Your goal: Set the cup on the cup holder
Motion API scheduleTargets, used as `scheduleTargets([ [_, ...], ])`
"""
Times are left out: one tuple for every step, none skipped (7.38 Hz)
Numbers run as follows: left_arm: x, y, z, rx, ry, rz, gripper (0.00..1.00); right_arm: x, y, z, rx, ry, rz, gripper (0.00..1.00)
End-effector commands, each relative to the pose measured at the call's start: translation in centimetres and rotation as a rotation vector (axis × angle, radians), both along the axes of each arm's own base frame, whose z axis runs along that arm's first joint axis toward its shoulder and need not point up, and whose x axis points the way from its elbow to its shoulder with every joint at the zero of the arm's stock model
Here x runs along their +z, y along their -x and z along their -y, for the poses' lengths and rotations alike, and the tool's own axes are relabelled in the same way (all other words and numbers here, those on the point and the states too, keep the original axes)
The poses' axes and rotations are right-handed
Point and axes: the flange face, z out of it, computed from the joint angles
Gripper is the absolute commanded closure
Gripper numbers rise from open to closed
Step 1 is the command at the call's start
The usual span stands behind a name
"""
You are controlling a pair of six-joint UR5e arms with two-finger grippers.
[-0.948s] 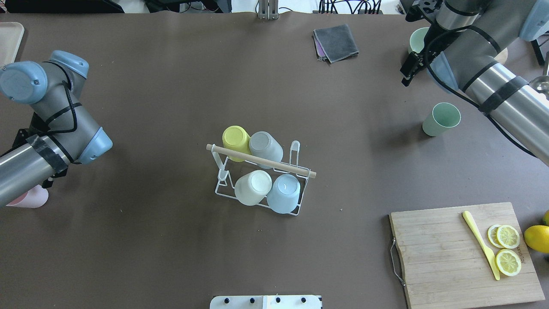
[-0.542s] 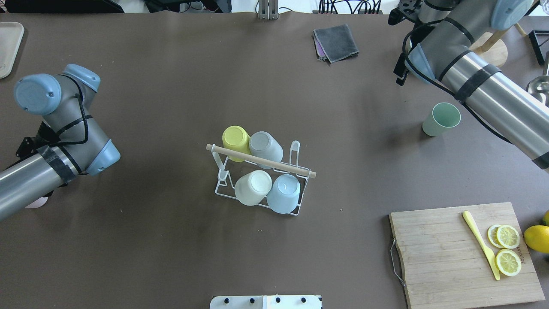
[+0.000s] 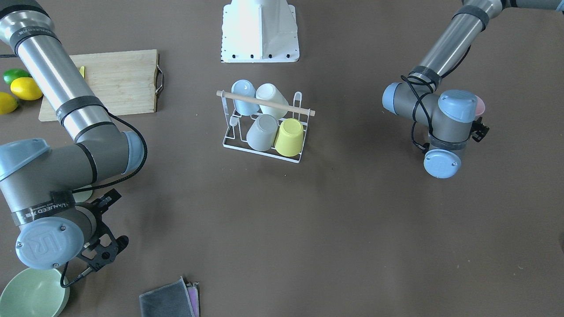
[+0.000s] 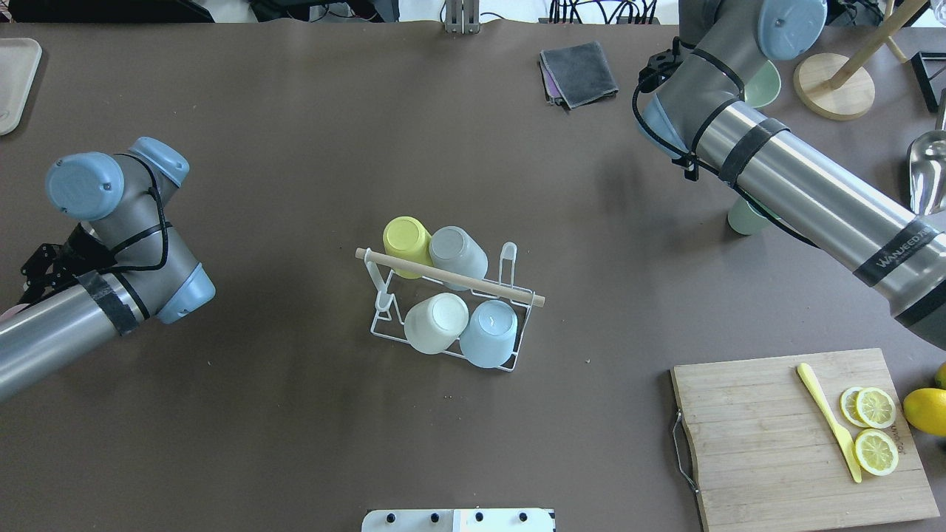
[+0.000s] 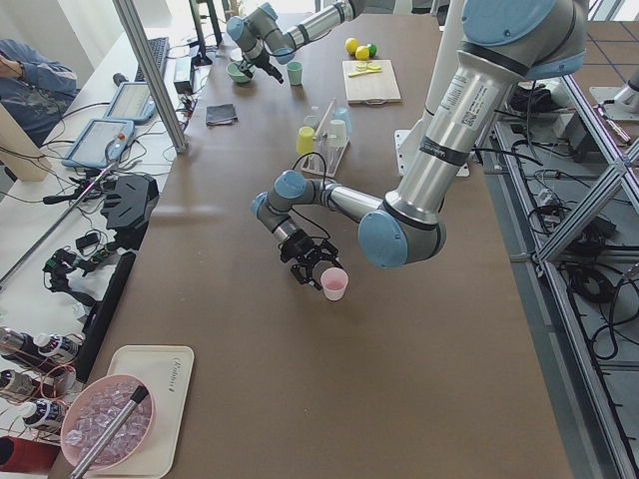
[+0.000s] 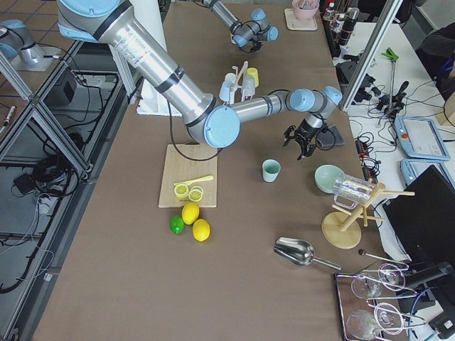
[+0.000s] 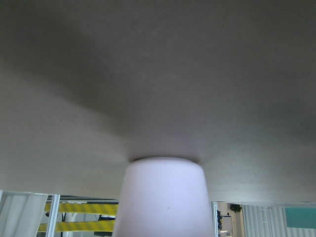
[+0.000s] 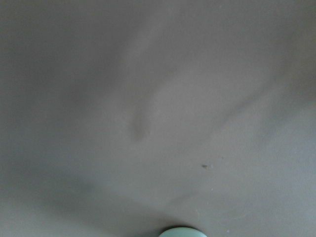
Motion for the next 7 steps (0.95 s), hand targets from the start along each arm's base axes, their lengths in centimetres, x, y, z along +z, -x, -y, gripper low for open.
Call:
scheduleTargets([
  [0.3, -0.7, -0.7, 0.045, -0.017, 0.023, 0.02, 1.2, 0.1, -1.2, -0.108, 0.022, -0.083, 0.0],
  [0.4, -0.6, -0.7, 0.049, -0.018, 0.029, 0.03, 1.7, 0.5, -1.8, -0.148, 0.018, -0.1, 0.0],
  [1.1, -0.2, -1.1, 0.053, -0.011, 0.036, 0.03, 2.0, 1.0, -2.1, -0.162, 0.015, -0.108, 0.0],
  [1.0, -0.1, -1.0, 0.05, -0.014, 0.033, 0.04, 2.3, 1.9, -2.9, -0.178, 0.015, -0.113, 0.0],
  [1.1, 0.0, -1.1, 0.05, -0.013, 0.034, 0.15, 2.5, 2.8, -3.5, -0.192, 0.017, -0.114, 0.0],
  [1.3, 0.1, -1.2, 0.05, -0.011, 0.036, 0.44, 3.1, 3.4, -4.1, -0.203, 0.022, -0.12, 0.0],
  [0.6, 0.3, -1.0, 0.044, -0.024, 0.025, 0.65, 3.5, 3.9, -4.4, -0.229, 0.002, -0.158, 0.0],
])
